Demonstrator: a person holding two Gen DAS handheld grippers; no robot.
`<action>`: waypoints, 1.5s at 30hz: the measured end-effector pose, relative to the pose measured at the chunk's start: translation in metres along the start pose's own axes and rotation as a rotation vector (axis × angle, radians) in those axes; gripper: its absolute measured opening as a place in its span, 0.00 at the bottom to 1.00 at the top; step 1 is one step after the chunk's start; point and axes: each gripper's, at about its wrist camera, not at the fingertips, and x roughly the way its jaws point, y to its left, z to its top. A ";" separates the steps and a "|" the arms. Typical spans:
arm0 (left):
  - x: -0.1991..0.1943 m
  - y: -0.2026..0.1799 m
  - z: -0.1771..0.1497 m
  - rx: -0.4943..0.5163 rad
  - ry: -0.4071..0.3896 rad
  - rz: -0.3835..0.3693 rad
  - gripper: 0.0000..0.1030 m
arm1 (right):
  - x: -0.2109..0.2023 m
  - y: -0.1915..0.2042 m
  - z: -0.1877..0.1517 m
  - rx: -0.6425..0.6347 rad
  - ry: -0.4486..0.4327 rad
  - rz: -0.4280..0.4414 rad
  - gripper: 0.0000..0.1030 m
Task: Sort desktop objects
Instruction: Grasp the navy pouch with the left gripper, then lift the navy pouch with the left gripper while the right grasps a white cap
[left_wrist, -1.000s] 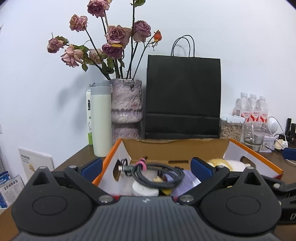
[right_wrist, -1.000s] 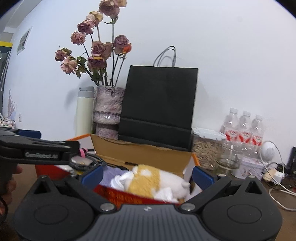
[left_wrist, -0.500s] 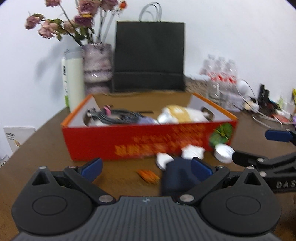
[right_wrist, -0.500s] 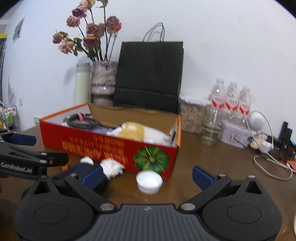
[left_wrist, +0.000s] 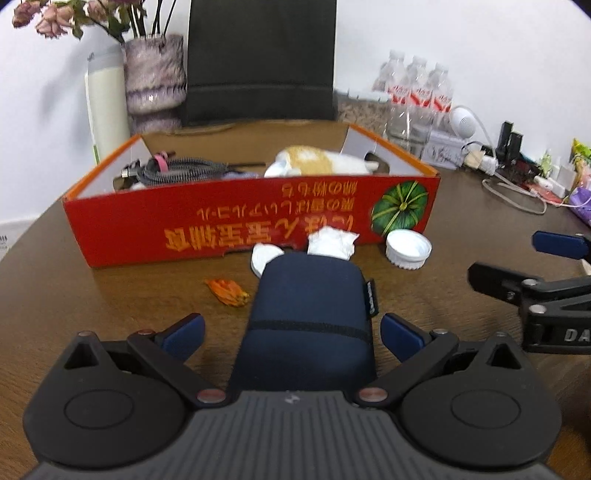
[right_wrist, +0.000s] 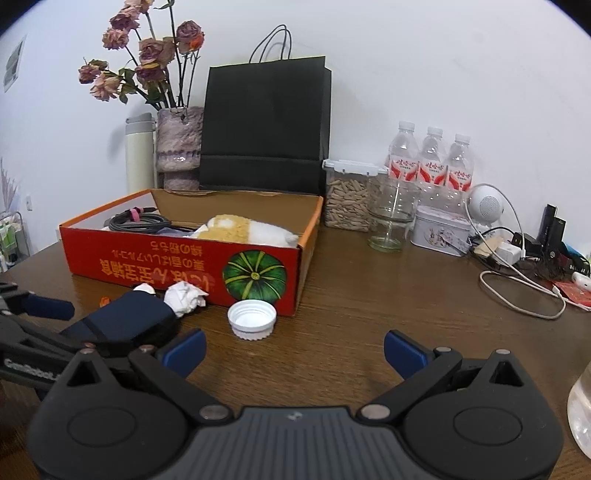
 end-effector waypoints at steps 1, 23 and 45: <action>0.003 -0.001 0.000 -0.003 0.008 0.000 1.00 | 0.000 0.000 0.000 0.003 0.002 0.002 1.00; -0.004 -0.003 0.003 -0.056 -0.034 -0.024 0.63 | 0.006 0.001 -0.004 0.002 0.033 -0.016 1.00; -0.038 0.054 0.027 -0.111 -0.189 -0.075 0.63 | 0.038 0.012 0.006 0.032 0.102 -0.021 1.00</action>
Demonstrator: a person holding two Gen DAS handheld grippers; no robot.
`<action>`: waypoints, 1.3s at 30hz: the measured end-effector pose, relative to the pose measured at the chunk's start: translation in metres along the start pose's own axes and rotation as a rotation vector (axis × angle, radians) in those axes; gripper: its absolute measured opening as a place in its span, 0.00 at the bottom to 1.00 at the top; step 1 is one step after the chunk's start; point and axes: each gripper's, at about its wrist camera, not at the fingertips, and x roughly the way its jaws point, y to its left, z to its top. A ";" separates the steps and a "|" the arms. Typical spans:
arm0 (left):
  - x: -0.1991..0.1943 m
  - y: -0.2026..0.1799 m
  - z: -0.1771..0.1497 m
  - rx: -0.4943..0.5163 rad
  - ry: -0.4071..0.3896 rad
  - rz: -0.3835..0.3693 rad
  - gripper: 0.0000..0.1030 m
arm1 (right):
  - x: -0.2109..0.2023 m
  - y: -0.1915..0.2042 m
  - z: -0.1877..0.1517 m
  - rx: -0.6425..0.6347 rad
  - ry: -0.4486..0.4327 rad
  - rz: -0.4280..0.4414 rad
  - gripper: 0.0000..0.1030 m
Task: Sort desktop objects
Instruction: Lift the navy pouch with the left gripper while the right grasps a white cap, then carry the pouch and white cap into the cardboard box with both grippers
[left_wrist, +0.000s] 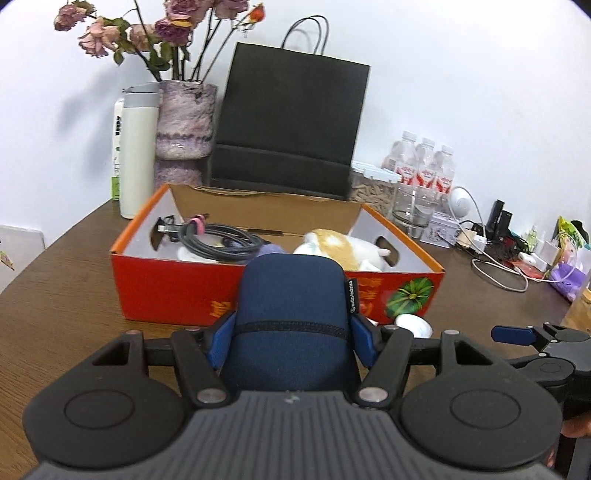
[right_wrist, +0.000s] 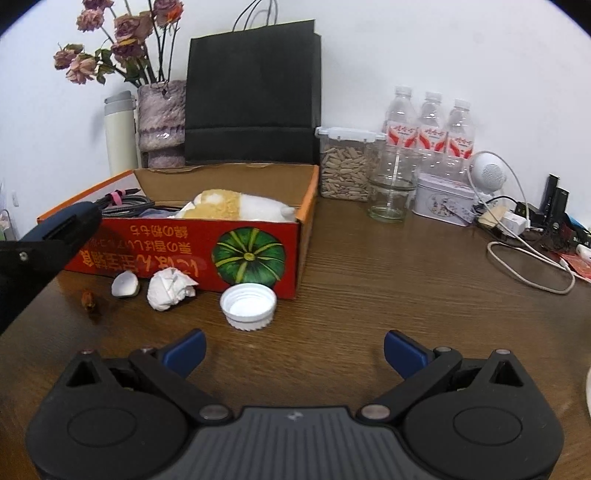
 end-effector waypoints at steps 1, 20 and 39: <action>-0.001 0.004 0.000 -0.001 -0.001 0.002 0.63 | 0.002 0.003 0.001 -0.005 0.001 -0.001 0.99; -0.012 0.062 0.011 -0.019 -0.040 0.021 0.63 | 0.047 0.030 0.023 -0.006 0.067 0.018 0.55; -0.037 0.056 0.011 -0.019 -0.123 -0.001 0.63 | 0.007 0.068 0.021 -0.010 -0.025 0.048 0.38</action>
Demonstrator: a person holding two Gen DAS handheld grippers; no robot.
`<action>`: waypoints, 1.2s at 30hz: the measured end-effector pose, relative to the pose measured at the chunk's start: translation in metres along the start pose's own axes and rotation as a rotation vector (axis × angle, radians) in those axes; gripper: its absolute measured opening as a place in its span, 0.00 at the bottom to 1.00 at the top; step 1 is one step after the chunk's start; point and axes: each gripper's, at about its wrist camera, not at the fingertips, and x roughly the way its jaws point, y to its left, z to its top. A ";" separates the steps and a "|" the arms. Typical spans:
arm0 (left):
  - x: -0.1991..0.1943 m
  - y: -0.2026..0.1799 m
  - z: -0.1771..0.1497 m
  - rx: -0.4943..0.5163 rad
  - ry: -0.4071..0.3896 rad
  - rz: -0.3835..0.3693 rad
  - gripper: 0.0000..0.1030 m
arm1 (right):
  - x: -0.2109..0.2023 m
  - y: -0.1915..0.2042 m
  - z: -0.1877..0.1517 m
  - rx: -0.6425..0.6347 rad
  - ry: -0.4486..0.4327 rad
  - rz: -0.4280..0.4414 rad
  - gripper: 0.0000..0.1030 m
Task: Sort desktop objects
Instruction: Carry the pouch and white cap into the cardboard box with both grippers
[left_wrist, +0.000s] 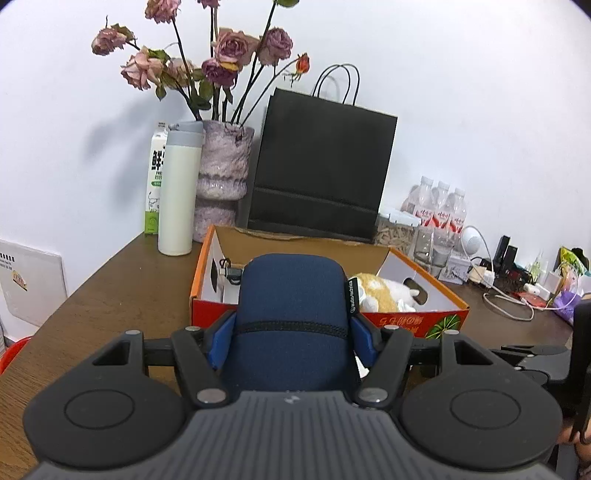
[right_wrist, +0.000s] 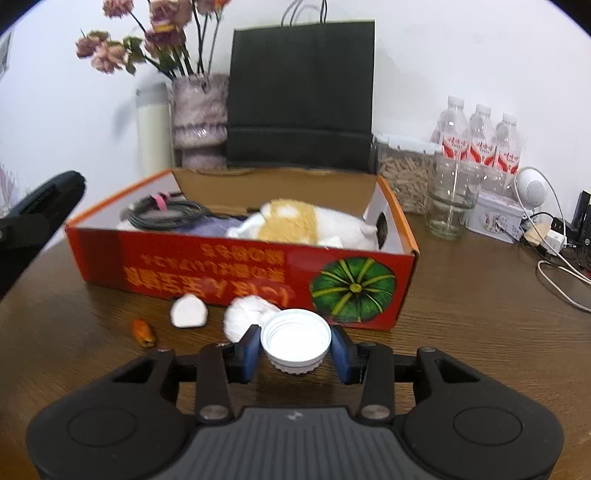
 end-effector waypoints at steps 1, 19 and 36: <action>-0.002 -0.001 0.001 -0.001 -0.006 -0.003 0.63 | -0.004 0.002 0.002 0.003 -0.015 0.003 0.38; 0.022 -0.030 0.045 -0.005 -0.093 -0.018 0.63 | -0.019 0.013 0.066 0.013 -0.235 0.020 0.38; 0.136 -0.029 0.050 0.078 -0.027 0.016 0.63 | 0.078 -0.011 0.083 -0.058 -0.147 0.005 0.38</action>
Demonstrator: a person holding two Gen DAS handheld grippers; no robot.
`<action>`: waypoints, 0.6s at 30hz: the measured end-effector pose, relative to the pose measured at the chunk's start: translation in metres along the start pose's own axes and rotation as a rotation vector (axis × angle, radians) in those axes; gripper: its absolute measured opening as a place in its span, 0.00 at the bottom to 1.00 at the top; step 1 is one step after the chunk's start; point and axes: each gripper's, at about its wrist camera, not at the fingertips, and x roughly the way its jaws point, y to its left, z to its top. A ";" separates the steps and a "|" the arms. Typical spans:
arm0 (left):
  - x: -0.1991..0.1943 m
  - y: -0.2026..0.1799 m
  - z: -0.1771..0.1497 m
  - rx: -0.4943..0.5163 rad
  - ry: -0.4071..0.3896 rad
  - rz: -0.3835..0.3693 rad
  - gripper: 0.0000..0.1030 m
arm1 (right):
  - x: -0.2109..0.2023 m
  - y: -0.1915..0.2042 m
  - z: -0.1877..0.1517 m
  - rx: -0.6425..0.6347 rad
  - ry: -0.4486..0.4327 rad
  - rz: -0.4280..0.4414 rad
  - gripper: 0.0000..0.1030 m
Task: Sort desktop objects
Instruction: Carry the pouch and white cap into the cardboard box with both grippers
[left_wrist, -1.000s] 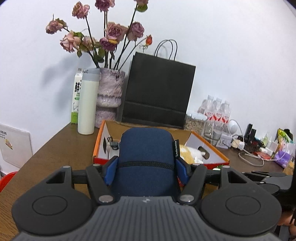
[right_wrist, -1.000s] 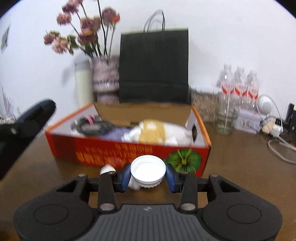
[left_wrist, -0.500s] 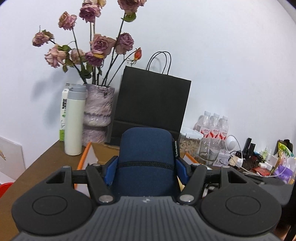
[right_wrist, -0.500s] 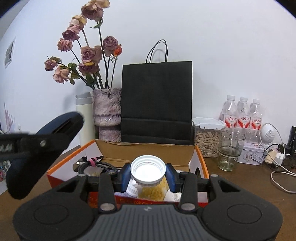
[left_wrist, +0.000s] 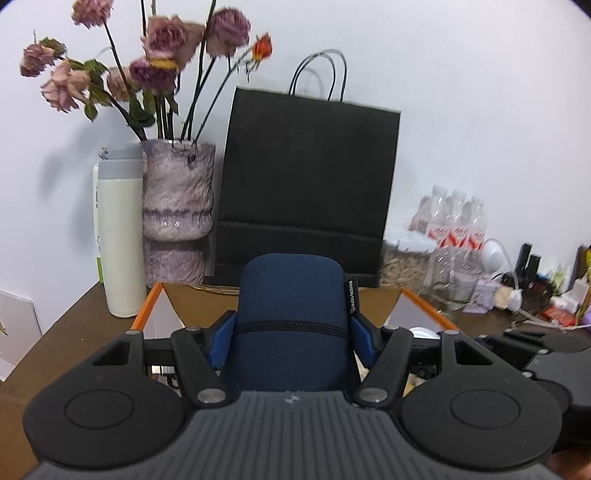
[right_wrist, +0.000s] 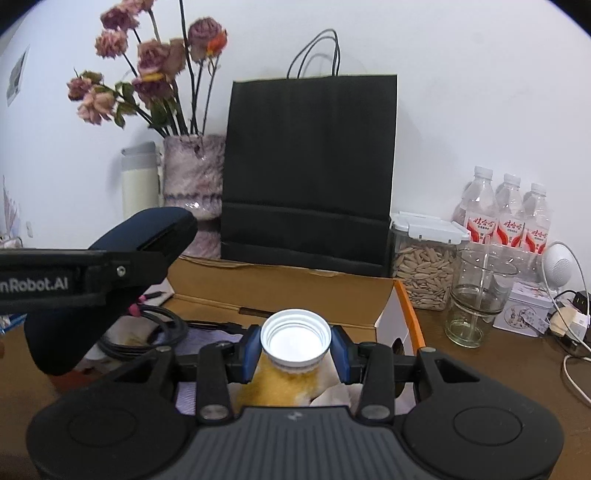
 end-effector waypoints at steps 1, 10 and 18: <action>0.005 0.002 0.000 0.006 0.005 0.003 0.63 | 0.004 -0.001 0.000 -0.007 0.006 -0.001 0.38; 0.040 0.011 -0.005 0.055 0.057 0.013 0.63 | 0.032 -0.005 0.000 -0.044 0.029 0.021 0.38; 0.041 0.008 -0.011 0.085 0.057 0.021 0.66 | 0.025 -0.004 -0.005 -0.046 0.005 0.046 0.63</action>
